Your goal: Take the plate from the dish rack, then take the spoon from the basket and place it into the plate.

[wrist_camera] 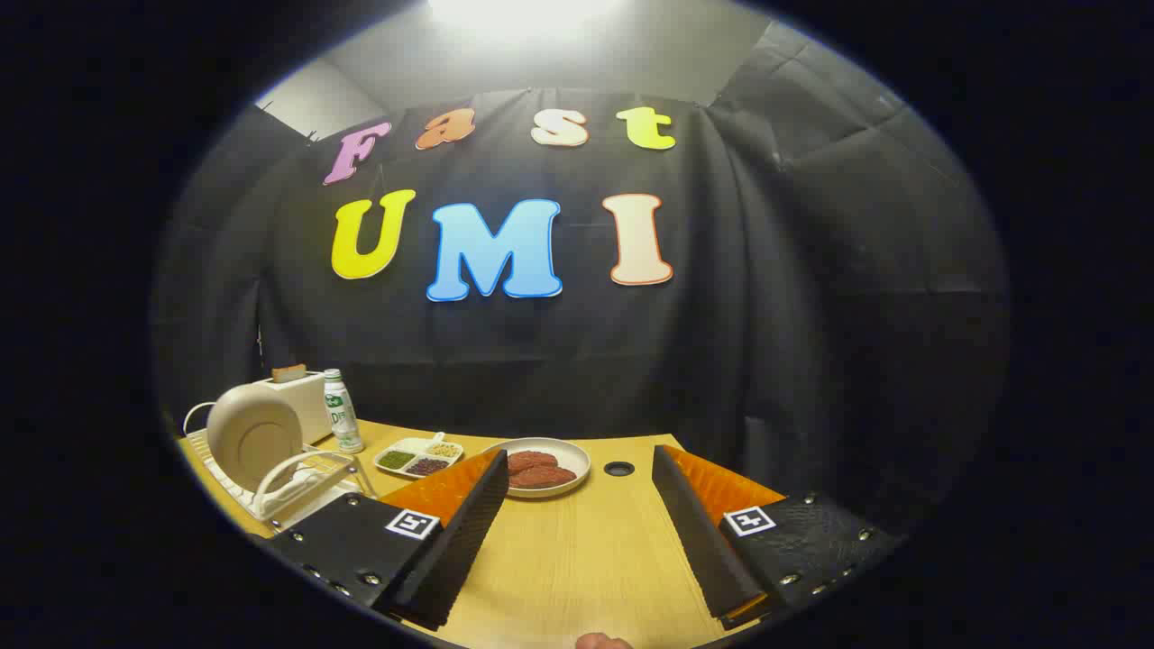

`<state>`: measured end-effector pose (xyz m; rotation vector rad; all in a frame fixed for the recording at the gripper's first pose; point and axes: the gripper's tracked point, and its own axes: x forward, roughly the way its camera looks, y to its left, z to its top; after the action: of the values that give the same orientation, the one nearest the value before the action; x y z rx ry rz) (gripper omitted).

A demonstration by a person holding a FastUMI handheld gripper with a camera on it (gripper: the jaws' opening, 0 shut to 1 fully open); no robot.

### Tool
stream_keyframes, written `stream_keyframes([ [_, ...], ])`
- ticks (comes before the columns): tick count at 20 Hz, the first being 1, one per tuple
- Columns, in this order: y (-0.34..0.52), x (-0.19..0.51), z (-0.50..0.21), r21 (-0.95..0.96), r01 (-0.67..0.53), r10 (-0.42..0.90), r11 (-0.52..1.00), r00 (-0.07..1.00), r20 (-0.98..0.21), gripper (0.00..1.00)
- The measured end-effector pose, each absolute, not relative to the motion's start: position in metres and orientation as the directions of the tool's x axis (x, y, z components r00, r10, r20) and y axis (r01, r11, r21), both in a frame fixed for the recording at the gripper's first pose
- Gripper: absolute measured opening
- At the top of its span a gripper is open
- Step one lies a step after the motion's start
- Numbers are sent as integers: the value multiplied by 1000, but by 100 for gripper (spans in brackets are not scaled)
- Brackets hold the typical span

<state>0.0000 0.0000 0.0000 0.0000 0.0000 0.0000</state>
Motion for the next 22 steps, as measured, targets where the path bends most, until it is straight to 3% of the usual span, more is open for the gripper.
stream_keyframes([
  [11,102,-24,129,-31,0,3,1000,995,95,99],
  [22,174,-16,138,25,-25,24,999,999,44,99],
])
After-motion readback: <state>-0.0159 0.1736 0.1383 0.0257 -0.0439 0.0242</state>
